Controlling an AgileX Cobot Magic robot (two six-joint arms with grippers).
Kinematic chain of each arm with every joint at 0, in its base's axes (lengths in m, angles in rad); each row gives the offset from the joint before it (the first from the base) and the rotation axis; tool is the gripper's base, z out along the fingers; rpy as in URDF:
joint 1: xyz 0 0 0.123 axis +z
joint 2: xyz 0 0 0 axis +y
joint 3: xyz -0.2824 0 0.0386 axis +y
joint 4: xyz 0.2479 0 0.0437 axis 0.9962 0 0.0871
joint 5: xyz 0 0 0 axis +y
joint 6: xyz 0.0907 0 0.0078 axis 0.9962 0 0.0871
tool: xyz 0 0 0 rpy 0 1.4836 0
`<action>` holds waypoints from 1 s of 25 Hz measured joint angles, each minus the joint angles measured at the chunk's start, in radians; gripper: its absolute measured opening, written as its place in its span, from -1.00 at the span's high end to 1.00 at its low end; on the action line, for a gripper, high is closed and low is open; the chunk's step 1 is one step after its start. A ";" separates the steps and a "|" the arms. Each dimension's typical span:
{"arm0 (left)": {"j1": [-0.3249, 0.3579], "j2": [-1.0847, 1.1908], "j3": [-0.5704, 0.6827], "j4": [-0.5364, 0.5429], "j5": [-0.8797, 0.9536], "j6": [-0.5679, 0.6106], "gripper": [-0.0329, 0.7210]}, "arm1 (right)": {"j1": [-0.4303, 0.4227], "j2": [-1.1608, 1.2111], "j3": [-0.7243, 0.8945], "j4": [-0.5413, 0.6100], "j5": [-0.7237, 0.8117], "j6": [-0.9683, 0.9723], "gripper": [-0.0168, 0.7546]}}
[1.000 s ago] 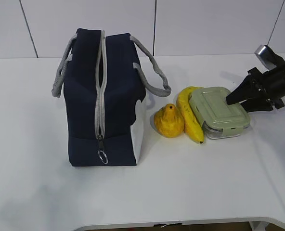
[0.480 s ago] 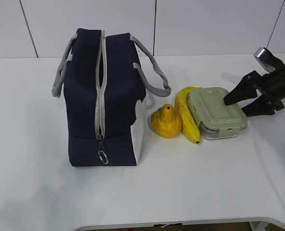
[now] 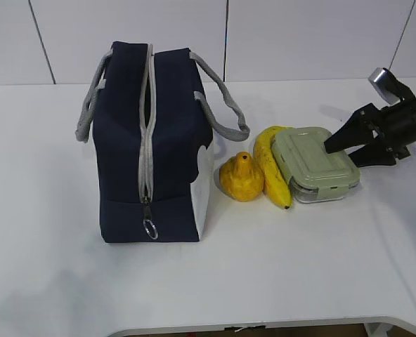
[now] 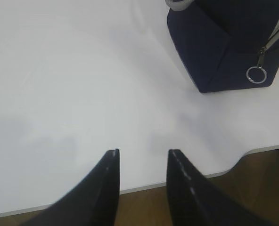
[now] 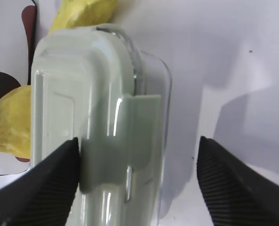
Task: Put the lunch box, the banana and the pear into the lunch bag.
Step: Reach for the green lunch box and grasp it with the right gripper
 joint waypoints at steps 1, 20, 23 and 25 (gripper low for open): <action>0.000 0.000 0.000 0.000 0.000 0.000 0.28 | 0.000 0.000 0.000 0.002 0.000 -0.002 -0.62; 0.000 0.000 0.000 0.000 0.000 0.000 0.28 | 0.014 -0.006 0.000 0.008 -0.014 0.023 -0.59; 0.000 0.000 0.000 0.000 0.000 0.000 0.28 | 0.020 -0.010 0.000 0.008 -0.018 0.026 -0.59; 0.000 0.000 0.000 0.000 0.000 0.000 0.28 | 0.024 -0.010 0.002 0.008 -0.018 0.026 -0.59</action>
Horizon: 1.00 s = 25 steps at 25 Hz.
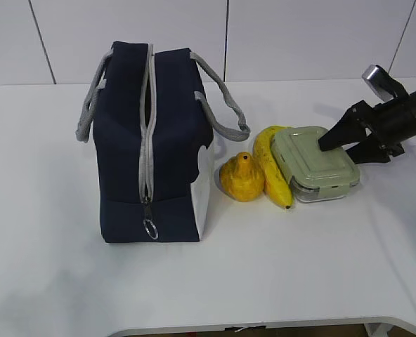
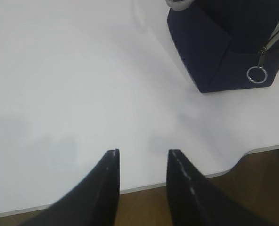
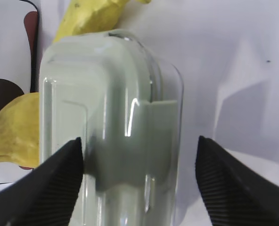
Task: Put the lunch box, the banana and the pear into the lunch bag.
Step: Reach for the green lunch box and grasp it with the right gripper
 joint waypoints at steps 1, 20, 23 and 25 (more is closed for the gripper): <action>0.000 0.000 0.000 0.000 0.000 0.000 0.28 | 0.000 0.000 0.000 0.000 0.000 0.002 -0.59; 0.000 0.000 0.000 0.001 0.000 0.000 0.28 | 0.000 0.000 0.000 -0.015 0.000 0.002 -0.57; 0.000 0.000 0.000 0.001 0.000 0.000 0.28 | 0.000 0.002 0.000 -0.013 0.000 0.002 -0.52; 0.000 0.000 0.000 0.001 0.000 0.000 0.28 | 0.000 0.003 0.000 -0.007 0.005 0.002 -0.43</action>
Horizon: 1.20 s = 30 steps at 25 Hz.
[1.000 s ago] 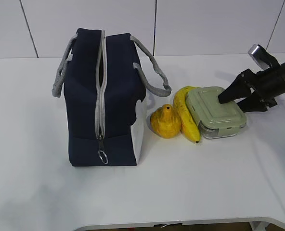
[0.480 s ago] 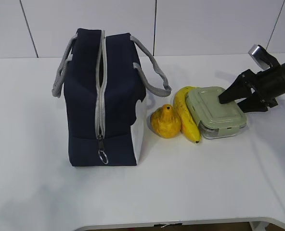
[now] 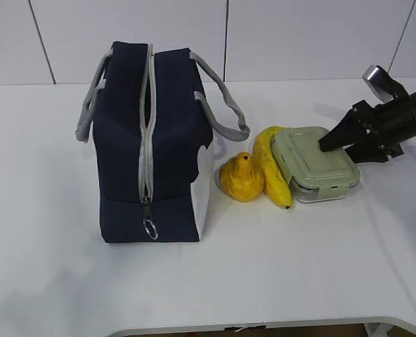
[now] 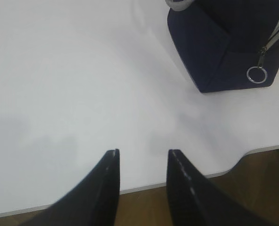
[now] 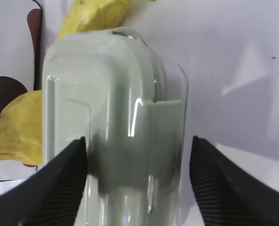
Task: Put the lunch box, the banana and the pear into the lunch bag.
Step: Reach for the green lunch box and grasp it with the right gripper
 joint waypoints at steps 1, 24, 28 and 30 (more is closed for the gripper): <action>0.000 0.000 0.000 0.000 0.000 0.000 0.28 | 0.000 0.000 0.000 0.002 0.003 0.000 -0.38; 0.000 0.000 0.000 0.002 0.000 0.000 0.28 | 0.000 0.005 0.000 0.036 0.019 0.000 -0.02; 0.000 0.000 0.000 0.002 0.000 0.000 0.28 | 0.000 0.005 0.000 0.036 0.019 0.000 -0.02; 0.000 0.000 0.000 0.002 0.000 0.000 0.28 | 0.000 0.005 0.000 0.036 0.019 0.000 -0.02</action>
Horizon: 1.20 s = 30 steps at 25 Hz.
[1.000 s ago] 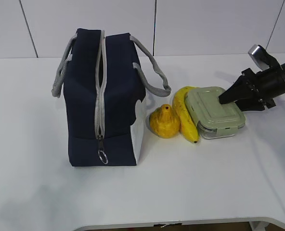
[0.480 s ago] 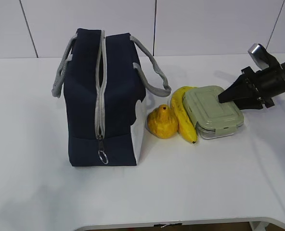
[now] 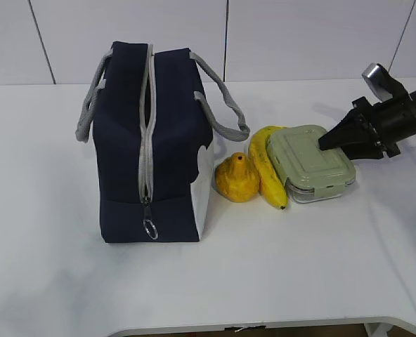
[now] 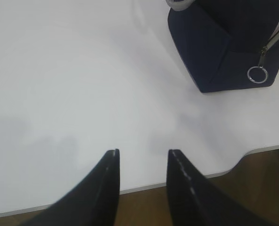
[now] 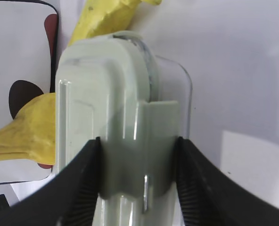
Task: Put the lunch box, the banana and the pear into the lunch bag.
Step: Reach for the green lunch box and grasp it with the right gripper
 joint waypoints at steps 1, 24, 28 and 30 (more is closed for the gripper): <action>0.000 0.000 0.000 0.000 0.000 0.000 0.28 | 0.000 0.000 0.000 0.000 0.000 0.000 -0.02; 0.000 0.000 0.000 0.000 0.000 0.000 0.28 | 0.000 0.000 0.000 0.001 0.000 0.009 -0.01; 0.000 0.000 0.000 0.000 0.000 0.000 0.28 | 0.000 0.000 0.000 0.001 0.000 0.023 -0.01; 0.000 0.000 0.000 0.000 0.000 0.000 0.28 | 0.000 0.000 0.000 -0.001 0.000 0.030 -0.01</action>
